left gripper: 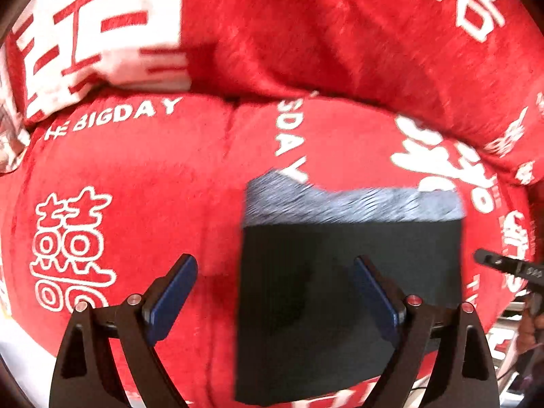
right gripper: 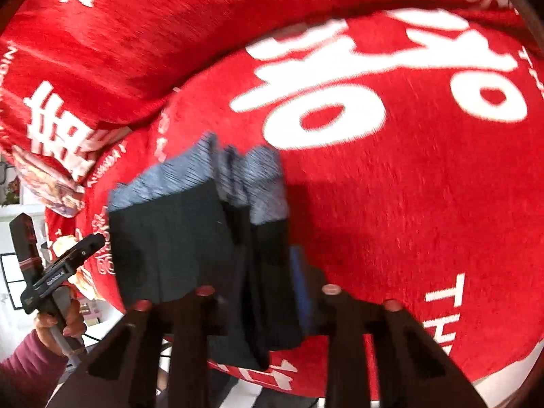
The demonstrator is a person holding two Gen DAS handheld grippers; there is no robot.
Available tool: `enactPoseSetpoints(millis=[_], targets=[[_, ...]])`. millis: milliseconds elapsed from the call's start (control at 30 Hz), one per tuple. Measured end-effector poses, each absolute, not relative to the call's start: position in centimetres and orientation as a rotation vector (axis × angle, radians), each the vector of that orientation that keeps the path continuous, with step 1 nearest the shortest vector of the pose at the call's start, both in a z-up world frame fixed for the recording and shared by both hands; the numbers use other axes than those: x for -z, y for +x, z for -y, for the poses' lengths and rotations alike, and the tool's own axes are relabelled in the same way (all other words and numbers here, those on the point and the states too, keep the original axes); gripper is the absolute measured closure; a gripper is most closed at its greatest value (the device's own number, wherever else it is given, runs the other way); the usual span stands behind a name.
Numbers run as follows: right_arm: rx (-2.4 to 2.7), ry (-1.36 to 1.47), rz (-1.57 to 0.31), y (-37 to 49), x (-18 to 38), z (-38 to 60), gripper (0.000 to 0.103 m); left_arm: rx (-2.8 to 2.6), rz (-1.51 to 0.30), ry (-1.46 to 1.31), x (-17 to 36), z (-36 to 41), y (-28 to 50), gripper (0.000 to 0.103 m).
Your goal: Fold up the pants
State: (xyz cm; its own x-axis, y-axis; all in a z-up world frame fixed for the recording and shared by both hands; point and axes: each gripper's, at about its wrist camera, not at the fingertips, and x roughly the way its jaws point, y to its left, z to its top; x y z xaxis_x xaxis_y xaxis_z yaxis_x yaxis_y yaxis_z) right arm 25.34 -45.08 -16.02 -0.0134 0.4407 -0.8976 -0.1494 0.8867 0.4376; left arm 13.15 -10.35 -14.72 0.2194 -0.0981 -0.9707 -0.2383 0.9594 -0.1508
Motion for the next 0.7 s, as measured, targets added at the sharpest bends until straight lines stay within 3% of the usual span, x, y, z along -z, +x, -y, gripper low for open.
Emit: enactPoseSetpoints(millis=[133,333,500,633,700], targets=[[-0.550,0.224,-1.468,25.9,14.7,42.9,0.079,-0.049,-1.316,-0.351,15.0,11.7,14.4,0.010],[-0.598,0.171,-1.485,26.7,17.0,39.2,0.080,-0.112,-1.374,-0.269,19.9,12.6,15.3,0.010],[-0.584,0.172,-1.477,27.1,18.1,39.0,0.091,-0.148,-1.395,-0.249,20.3,11.9,14.9,0.010],[-0.529,0.184,-1.478,26.5,17.5,39.9,0.090,-0.184,-1.418,-0.216,19.5,11.9,13.9,0.010],[-0.481,0.175,-1.478,25.9,17.0,40.5,0.084,-0.205,-1.428,-0.165,18.8,12.4,13.3,0.010]])
